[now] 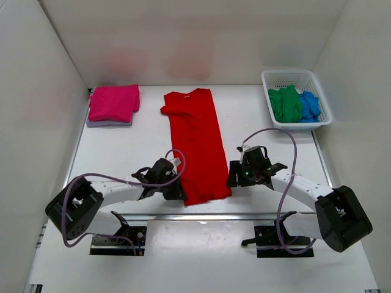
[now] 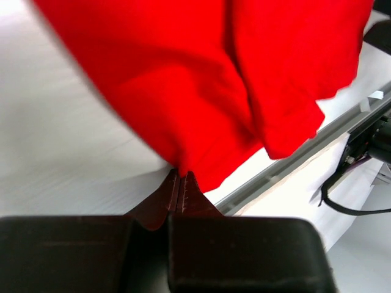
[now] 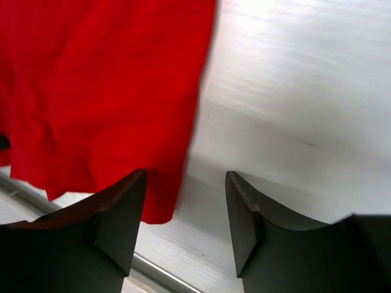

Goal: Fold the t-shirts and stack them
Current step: Rotate the tshirt 90 degrees, then grab the bottom of the folded rectangular tshirt with both arms, then fold the folded rectangular tshirt in 1/3 of the way

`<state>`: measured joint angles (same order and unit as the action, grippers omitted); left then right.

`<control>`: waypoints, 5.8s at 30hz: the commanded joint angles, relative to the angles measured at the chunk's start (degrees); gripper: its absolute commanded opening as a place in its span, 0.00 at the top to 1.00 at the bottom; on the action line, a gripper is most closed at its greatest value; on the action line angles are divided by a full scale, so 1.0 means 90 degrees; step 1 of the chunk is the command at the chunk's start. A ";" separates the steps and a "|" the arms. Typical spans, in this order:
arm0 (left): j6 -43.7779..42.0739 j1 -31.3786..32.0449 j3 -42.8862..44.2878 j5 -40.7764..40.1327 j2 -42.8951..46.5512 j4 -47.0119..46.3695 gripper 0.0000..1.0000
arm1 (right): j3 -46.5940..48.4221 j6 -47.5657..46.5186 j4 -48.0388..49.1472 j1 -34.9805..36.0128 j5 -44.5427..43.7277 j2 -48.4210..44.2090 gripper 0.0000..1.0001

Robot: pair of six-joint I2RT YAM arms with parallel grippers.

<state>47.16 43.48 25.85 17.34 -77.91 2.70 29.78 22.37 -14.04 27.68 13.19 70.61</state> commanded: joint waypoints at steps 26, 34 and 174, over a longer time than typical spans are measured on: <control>-0.0308 -0.0623 -0.0899 -0.0120 0.1615 0.1457 1.00 | -0.0838 0.0718 -0.0246 0.0606 0.0917 -0.0433 1.00; -0.0190 -0.0379 -0.0753 0.0152 0.1947 0.1477 1.00 | -0.0566 0.0786 -0.0441 0.1035 0.1034 -0.0540 1.00; -0.1275 -0.2517 0.4110 -0.0667 -0.2524 0.1770 1.00 | 0.6017 -0.1539 -0.1526 -0.0273 0.0556 0.4654 1.00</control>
<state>35.64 20.71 63.09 13.02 -102.52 20.45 84.23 7.77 -30.04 25.12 18.02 113.82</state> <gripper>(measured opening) 0.019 0.001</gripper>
